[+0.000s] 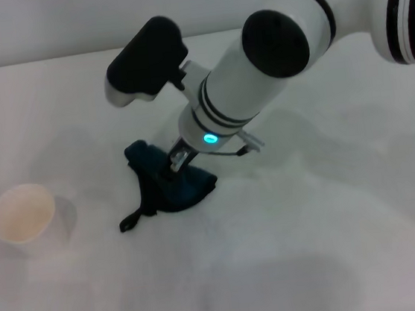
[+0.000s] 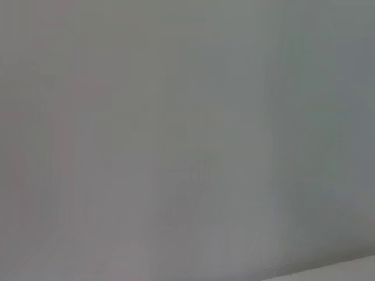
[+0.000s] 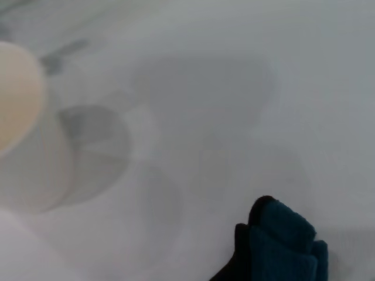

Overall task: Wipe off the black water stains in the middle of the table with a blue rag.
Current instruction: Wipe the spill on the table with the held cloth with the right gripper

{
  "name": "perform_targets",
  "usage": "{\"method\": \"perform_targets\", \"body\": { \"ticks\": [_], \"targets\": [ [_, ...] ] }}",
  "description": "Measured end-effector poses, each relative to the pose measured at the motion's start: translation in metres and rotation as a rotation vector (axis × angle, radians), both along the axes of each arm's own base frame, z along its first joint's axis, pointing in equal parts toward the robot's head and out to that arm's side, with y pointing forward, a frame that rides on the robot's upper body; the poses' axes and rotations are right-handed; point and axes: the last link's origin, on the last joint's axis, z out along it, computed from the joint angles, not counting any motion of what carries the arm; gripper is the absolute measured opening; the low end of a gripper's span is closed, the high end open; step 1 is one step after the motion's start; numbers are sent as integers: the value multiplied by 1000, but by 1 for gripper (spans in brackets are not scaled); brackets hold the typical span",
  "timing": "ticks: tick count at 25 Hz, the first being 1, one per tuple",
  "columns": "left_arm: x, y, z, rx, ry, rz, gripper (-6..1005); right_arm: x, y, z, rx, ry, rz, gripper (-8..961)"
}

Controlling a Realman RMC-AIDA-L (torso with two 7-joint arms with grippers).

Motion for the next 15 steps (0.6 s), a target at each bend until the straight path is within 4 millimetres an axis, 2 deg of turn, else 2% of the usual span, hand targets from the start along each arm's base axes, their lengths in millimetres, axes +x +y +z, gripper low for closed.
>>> {"method": "perform_targets", "body": {
  "ticks": [15],
  "targets": [
    [-2, -2, 1, 9, -4, 10, 875, 23, 31, 33, 130, -76, -107, 81]
  ]
}}
